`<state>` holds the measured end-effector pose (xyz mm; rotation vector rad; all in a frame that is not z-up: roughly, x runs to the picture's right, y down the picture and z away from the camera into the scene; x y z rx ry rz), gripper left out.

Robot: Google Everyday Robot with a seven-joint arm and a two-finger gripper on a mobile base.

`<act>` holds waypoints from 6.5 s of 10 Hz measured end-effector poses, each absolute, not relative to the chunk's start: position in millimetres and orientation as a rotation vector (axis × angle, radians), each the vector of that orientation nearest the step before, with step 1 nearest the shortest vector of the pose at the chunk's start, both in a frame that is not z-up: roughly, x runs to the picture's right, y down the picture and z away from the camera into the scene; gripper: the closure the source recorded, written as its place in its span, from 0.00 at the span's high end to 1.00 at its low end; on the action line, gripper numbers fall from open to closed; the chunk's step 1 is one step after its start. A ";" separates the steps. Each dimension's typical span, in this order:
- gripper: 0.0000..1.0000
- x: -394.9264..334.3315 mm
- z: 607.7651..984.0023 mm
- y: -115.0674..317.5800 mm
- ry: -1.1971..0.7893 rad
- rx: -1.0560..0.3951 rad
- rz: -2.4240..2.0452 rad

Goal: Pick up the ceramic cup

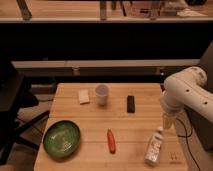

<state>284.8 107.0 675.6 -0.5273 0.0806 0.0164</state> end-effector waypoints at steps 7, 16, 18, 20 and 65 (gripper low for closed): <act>0.80 284.8 675.6 107.0 0.081 -0.527 0.016; 0.80 242.9 696.8 70.5 0.125 -0.465 -0.125; 0.80 229.5 703.5 59.6 0.124 -0.444 -0.176; 0.80 212.4 710.6 49.0 0.123 -0.425 -0.212; 0.80 85.6 794.6 -17.4 -0.191 -0.204 -0.599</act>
